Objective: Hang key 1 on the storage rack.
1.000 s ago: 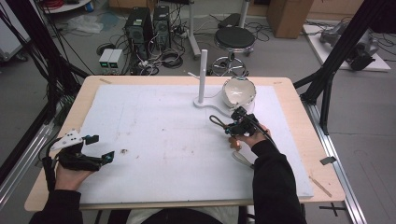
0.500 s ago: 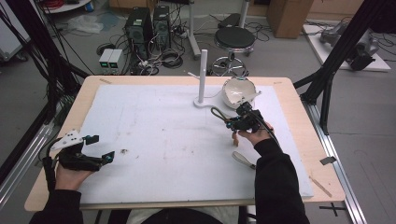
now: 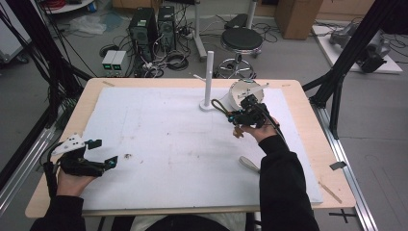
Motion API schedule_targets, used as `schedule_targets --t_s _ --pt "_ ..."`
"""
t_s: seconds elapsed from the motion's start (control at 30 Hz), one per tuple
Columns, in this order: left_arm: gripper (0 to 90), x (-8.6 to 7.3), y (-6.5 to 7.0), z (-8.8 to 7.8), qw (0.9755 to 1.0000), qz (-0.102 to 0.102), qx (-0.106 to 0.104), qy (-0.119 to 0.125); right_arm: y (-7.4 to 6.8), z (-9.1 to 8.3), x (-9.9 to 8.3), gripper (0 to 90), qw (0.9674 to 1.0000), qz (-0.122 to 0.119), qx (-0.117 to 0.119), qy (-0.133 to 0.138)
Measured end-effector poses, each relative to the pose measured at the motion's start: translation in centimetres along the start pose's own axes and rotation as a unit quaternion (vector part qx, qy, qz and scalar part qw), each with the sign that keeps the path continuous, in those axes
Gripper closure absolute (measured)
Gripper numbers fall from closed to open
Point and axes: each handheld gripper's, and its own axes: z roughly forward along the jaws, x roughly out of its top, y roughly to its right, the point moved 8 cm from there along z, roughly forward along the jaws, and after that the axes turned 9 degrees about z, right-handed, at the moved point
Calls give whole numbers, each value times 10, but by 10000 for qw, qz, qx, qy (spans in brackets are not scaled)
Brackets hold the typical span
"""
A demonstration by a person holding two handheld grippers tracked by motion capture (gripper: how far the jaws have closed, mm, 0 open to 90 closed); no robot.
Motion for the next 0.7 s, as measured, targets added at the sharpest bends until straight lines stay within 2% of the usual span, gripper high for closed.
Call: schedule_targets --t_s 0.3,0.7 --pt "17 0 0 0 10000 1 -3 1 -11 -8 26 767 9997 -192 39 164" --pt "17 0 -1 0 10000 -4 -4 1 -19 -16 59 766 9990 -274 -7 363"
